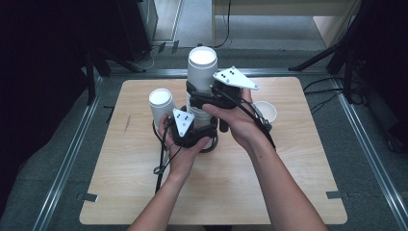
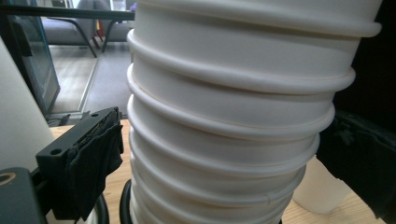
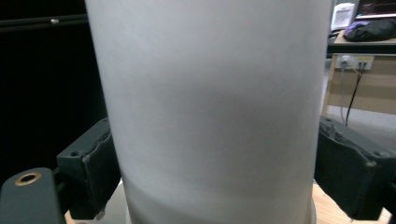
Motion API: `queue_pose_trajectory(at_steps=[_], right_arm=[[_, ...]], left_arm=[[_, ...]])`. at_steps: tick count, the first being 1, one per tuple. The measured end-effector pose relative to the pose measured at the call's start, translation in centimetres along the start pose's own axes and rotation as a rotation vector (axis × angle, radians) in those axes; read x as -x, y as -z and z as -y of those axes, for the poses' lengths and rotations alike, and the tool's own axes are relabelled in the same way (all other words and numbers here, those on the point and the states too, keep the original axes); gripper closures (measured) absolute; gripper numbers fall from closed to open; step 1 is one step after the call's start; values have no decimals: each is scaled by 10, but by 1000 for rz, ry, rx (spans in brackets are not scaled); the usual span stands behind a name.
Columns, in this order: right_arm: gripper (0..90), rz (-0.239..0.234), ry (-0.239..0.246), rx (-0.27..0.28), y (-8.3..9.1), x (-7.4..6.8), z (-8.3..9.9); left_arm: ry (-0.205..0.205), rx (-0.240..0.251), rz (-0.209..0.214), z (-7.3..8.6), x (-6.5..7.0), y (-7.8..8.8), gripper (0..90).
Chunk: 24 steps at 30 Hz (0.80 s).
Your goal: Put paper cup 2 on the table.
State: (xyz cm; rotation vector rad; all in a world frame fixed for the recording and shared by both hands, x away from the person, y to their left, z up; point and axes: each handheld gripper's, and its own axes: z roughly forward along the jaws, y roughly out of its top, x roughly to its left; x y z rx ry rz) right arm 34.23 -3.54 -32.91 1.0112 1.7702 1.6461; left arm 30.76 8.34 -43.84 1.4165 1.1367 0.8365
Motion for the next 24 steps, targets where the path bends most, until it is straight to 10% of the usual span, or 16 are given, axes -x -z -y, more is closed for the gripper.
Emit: queue_pose_trajectory(at_steps=[24], right_arm=[[137,27,44,68,5,-5,-13]], left_arm=[[-28,-2,-5,-1,0,-2,35]])
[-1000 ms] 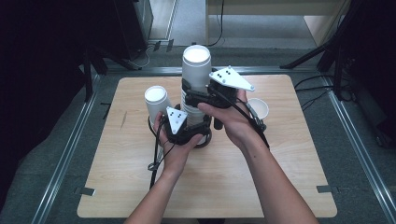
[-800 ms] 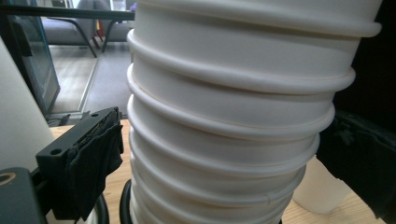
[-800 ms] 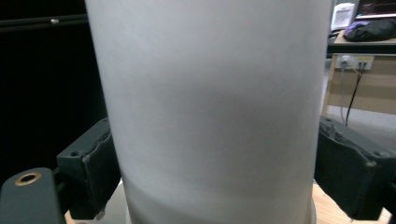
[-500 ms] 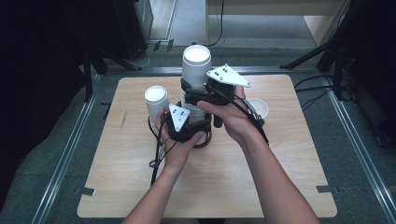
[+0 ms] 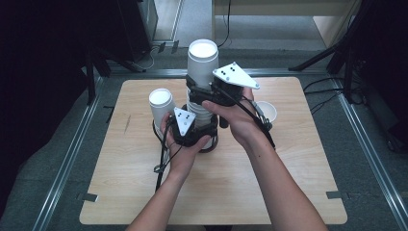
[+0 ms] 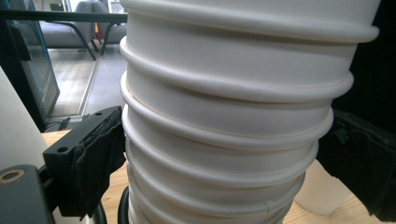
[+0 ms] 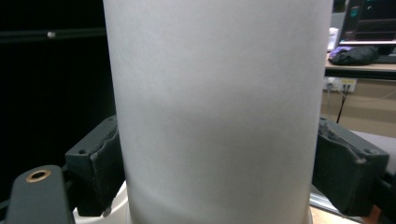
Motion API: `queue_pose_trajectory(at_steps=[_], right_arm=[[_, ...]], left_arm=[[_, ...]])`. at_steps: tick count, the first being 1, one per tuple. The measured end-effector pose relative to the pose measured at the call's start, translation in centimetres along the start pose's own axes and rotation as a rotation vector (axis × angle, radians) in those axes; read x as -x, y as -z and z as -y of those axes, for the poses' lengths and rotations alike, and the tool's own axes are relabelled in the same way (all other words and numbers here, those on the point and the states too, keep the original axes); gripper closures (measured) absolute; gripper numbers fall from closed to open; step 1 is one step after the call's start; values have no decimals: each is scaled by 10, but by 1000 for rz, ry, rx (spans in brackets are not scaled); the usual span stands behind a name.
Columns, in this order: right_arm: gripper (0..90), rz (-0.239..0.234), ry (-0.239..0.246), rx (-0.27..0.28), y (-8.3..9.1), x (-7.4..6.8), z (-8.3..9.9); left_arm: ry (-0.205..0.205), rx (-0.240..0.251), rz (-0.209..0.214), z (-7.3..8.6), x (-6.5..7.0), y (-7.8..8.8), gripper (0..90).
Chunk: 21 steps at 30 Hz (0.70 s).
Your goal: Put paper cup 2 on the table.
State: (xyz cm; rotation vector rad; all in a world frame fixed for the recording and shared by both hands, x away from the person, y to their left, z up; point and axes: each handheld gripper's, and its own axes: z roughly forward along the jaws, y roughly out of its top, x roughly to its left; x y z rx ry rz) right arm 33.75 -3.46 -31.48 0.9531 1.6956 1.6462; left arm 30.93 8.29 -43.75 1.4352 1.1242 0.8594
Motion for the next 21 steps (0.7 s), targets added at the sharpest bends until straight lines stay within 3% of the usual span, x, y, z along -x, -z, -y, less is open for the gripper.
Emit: queue_pose_trajectory(at_steps=[3,5,7,12,21], right_arm=[[139,2,-45,23,1,0,-4],[139,11,-46,20,1,-1,-7],[141,26,-30,29,1,-3,-9],[147,11,-4,67,5,-9,-21],[154,38,-2,93,15,-14,-41]], left_arm=[[3,0,4,0,0,0,35],[2,-1,5,0,-1,0,35],[0,-1,7,0,-1,0,35],[1,-1,6,0,-1,0,36],[0,-1,6,0,-1,0,36]])
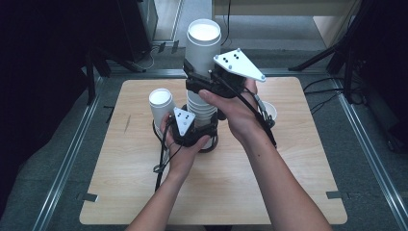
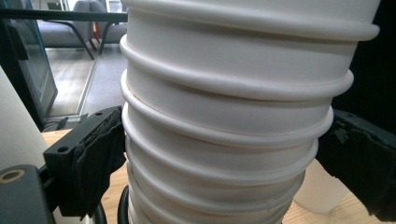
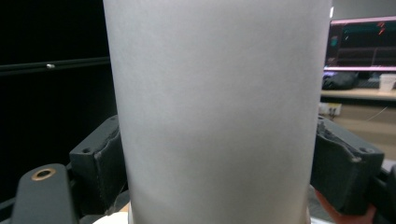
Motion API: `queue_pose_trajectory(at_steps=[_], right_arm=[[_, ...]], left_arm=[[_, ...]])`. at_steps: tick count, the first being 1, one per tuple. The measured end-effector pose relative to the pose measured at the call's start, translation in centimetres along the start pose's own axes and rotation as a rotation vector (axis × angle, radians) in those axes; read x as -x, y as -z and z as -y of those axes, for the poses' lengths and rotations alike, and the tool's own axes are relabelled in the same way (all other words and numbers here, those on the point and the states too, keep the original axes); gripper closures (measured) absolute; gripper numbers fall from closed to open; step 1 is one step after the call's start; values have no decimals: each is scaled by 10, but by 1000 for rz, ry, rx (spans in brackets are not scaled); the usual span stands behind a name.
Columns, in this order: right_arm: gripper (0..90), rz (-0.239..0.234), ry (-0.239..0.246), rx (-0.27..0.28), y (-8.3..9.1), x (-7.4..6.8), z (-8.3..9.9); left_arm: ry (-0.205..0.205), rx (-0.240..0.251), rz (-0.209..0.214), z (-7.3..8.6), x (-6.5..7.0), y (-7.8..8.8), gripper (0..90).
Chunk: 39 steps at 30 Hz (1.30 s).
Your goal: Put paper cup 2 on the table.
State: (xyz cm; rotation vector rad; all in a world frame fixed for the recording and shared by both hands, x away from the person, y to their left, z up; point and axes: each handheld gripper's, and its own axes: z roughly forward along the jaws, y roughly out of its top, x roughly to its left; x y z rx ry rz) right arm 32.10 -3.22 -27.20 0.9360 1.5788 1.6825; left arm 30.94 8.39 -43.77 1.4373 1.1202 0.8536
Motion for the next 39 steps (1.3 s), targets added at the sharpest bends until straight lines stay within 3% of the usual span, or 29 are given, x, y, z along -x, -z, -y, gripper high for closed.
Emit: queue_pose_trajectory(at_steps=[4,9,21,28,32,37,39], right_arm=[[154,12,6,15,6,1,-5],[154,29,-20,27,13,6,-12],[155,65,-46,73,39,31,-18],[156,94,-43,64,51,47,-6],[155,122,-4,53,57,53,6],[155,142,16,38,66,58,29],[155,144,-1,21,72,61,46]], left_arm=[[1,0,0,0,0,0,36],[3,-3,0,0,0,0,38],[5,-5,4,-1,-1,2,42],[5,-14,7,-2,-1,3,46],[7,-33,24,-1,-2,7,45],[2,-38,69,-1,-3,16,14],[-9,-40,92,-1,-3,21,13]])
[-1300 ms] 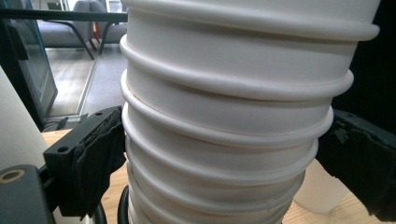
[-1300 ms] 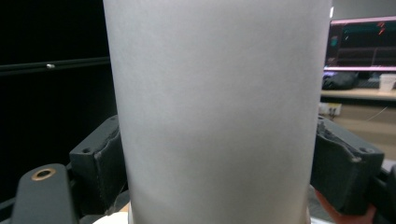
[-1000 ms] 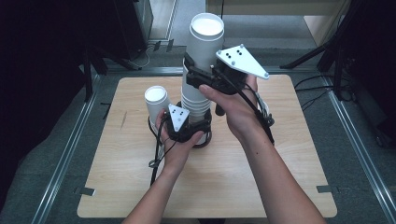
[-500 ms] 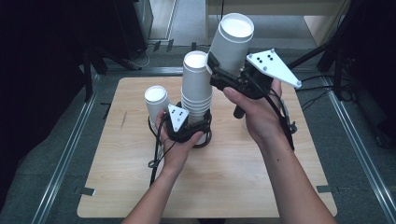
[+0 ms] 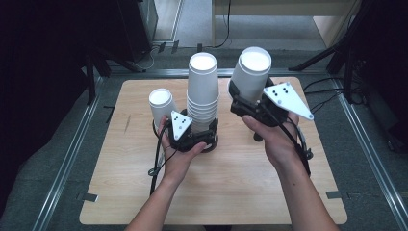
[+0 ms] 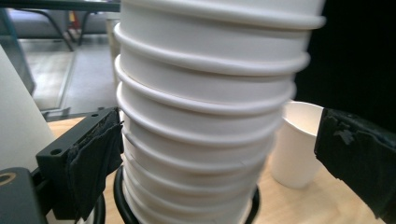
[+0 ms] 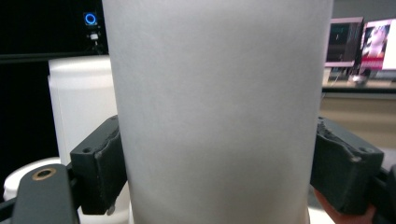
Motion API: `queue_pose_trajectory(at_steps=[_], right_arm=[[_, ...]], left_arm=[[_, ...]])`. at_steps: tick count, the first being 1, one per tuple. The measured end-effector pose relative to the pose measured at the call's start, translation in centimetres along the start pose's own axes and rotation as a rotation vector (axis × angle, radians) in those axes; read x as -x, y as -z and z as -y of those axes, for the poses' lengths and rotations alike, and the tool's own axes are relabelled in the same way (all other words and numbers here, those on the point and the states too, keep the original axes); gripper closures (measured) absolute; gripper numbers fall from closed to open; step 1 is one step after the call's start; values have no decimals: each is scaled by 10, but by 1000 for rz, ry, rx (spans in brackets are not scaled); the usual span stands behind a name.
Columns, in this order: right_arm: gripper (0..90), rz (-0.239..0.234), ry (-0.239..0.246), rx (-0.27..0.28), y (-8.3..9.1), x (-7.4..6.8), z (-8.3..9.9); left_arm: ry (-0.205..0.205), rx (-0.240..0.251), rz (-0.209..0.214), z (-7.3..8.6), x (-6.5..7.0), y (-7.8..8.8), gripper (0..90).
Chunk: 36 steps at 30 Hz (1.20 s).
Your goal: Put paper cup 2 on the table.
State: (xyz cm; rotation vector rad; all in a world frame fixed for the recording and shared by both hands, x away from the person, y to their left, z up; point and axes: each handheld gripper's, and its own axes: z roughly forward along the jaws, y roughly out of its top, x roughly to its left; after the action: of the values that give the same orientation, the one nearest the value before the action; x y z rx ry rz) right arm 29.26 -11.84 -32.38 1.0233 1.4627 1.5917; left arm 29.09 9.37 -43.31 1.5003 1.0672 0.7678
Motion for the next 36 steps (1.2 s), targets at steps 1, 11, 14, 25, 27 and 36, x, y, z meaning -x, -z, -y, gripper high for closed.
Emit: queue_pose_trajectory(at_steps=[1,11,14,25,27,36], right_arm=[[155,1,-9,-7,1,1,5],[154,54,28,-83,23,14,63],[153,65,52,-93,32,16,73],[151,62,122,-119,49,10,114],[151,62,142,-124,50,9,120],[150,62,180,-158,59,7,145]], left_arm=[[-11,0,2,0,0,2,11],[-7,-18,36,7,6,27,2],[-10,-29,50,12,9,31,2],[-3,-81,89,38,13,46,2],[8,-88,99,41,13,49,2],[4,-101,125,47,16,56,2]])
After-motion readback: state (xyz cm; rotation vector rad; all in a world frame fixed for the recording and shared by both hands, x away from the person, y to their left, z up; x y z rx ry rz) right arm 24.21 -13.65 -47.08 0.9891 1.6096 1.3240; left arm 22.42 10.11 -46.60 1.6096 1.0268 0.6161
